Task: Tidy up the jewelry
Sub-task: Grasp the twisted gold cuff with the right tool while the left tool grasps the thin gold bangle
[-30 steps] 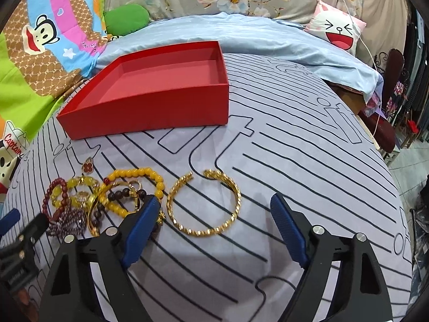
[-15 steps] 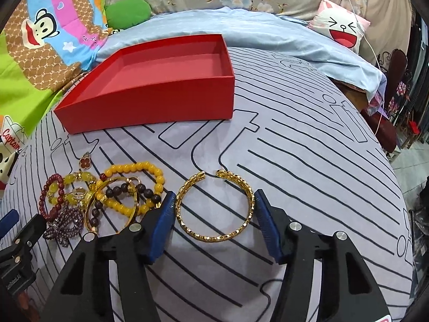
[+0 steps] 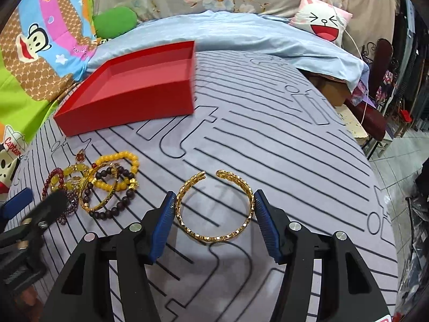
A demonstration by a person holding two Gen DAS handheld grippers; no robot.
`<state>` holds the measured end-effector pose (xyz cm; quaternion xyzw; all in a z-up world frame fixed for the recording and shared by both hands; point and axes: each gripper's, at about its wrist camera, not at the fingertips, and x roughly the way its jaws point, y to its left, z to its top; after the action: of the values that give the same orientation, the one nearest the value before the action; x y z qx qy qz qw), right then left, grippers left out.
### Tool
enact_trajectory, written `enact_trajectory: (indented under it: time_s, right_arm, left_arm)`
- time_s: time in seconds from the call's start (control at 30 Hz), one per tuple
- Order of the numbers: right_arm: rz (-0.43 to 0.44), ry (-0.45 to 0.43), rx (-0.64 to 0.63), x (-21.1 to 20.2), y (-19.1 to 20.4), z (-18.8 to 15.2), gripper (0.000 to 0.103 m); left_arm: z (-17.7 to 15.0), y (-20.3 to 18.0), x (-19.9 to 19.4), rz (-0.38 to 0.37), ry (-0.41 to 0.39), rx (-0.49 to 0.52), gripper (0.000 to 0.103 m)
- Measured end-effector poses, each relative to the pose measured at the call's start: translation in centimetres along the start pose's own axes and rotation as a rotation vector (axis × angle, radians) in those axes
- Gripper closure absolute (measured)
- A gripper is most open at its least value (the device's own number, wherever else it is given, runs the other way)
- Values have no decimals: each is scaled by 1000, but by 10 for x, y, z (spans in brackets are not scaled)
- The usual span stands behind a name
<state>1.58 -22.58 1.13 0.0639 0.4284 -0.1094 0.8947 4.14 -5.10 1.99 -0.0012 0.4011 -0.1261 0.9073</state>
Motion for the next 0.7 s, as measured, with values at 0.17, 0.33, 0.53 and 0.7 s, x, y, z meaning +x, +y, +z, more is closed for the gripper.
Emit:
enact_trajectory:
  time_s: [0.17,0.33,0.53,0.7]
  right_arm:
    - [-1,-2,17,3,-9,5,46]
    - [17,9,37,11,-15,8,46]
    - [30,18,45,18,-17,10,46]
    - [38,22,56,21,-20,11,46]
  left_arm:
    - [3,-18,19,-11,28,30,11]
    - [4,-20,37,-20,69,26,13]
    - [5,-23,42,-12,65,32,21]
    - [4,-30,42,-22,57,66,39]
